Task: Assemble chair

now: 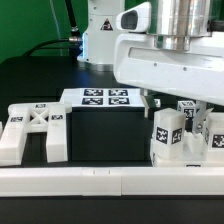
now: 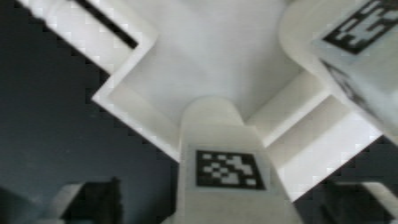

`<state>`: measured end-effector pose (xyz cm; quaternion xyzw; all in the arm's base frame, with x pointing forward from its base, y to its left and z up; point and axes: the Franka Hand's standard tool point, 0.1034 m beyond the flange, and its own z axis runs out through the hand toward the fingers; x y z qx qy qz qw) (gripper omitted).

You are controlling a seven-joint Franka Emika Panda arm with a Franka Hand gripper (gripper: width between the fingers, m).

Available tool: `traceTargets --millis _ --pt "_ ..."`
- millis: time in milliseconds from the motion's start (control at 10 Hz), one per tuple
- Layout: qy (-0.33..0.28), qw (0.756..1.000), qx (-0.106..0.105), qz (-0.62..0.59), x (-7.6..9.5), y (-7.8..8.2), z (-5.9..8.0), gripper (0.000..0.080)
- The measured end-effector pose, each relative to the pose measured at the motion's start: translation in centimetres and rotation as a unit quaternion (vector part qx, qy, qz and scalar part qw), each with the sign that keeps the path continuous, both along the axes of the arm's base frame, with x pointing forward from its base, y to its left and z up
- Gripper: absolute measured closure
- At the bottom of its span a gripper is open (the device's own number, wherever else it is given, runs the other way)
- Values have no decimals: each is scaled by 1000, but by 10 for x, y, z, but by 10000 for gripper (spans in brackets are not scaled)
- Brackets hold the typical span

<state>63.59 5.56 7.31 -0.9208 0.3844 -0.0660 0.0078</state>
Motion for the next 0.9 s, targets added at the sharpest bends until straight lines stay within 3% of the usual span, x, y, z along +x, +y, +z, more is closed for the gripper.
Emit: traceTargets --millis 400,900 --pt "7 985 -25 173 0 0 0 151" --pt "18 918 -60 392 1 -3 1 150"
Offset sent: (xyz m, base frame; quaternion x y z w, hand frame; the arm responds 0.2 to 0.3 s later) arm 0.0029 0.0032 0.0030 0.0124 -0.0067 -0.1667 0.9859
